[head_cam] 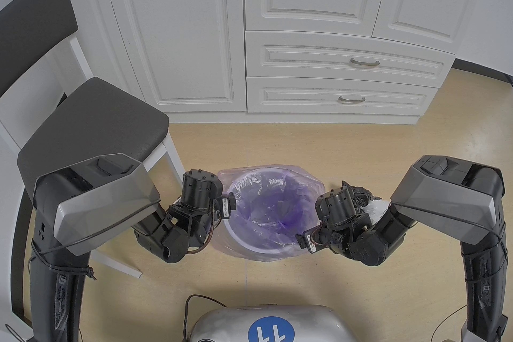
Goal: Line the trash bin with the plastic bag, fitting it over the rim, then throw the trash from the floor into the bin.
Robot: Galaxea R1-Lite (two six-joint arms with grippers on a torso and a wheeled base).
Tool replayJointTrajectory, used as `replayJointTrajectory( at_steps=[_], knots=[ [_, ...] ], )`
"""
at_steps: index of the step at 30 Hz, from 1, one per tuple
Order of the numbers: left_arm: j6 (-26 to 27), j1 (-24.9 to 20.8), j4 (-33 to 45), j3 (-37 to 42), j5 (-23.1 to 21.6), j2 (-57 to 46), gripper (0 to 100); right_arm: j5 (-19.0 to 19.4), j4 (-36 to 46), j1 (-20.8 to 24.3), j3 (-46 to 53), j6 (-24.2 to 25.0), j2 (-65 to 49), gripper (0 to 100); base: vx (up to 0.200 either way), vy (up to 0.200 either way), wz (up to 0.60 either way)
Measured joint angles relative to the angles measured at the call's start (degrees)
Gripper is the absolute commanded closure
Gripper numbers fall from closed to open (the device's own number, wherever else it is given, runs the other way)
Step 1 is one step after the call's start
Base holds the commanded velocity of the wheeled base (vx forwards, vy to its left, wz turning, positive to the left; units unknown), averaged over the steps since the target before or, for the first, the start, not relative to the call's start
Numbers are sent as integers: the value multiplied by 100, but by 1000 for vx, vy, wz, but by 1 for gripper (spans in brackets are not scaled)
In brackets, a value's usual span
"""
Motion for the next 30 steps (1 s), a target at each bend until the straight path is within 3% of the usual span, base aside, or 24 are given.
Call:
replayJointTrajectory(
  at_steps=[8, 15, 30],
  knots=[
    [-6, -179, -28, 78, -7, 72, 0, -11, -200, 229, 83, 52, 180, 0, 0, 0, 0],
    [-20, -196, -252, 76, -7, 96, 0, -28, -1158, 271, 91, 60, 279, 0, 0, 0, 0],
    [-52, -479, -712, 179, -21, 204, 0, 77, -1310, 367, 260, 249, 61, 0, 0, 0, 0]
  ],
)
